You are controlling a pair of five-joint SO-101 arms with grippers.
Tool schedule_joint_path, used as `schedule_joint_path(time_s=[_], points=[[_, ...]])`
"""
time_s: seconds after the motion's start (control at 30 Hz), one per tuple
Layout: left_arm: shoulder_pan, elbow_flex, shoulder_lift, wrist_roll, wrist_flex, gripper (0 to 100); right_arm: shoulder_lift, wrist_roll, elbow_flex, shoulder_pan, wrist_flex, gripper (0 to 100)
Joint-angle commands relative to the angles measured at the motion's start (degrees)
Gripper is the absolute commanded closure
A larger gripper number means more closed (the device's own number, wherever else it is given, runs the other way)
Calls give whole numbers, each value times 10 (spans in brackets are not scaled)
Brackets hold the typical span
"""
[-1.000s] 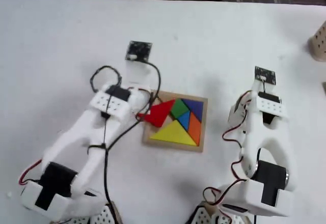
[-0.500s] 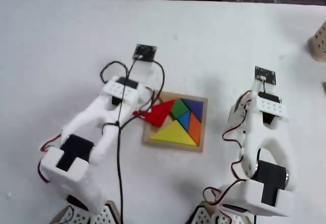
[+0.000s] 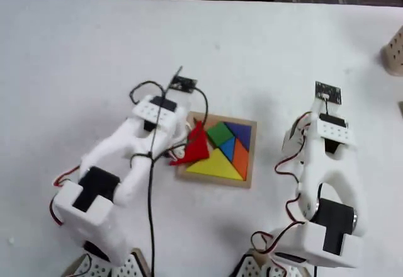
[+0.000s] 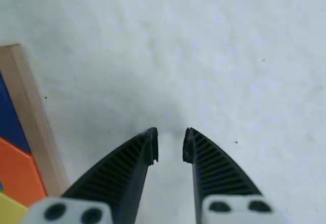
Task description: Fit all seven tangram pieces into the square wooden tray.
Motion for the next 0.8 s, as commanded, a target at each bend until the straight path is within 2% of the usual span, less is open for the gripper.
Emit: schedule_joint_path(time_s=[0.0,0.27,0.53,0.67,0.77], points=[[39,6,-35,-2,-11,978,-2,8,-13,1,-7,907],[50,133,-198,1,-103,978,-2,8,-13,1,-8,907],[55,169,-292,1,-162,978,-2,8,-13,0,-8,907],[144,207,-307,1,-233,978,-2,8,-13,0,-8,907],[216,218,-282,2,-257,978,-2,8,-13,0,-8,907]])
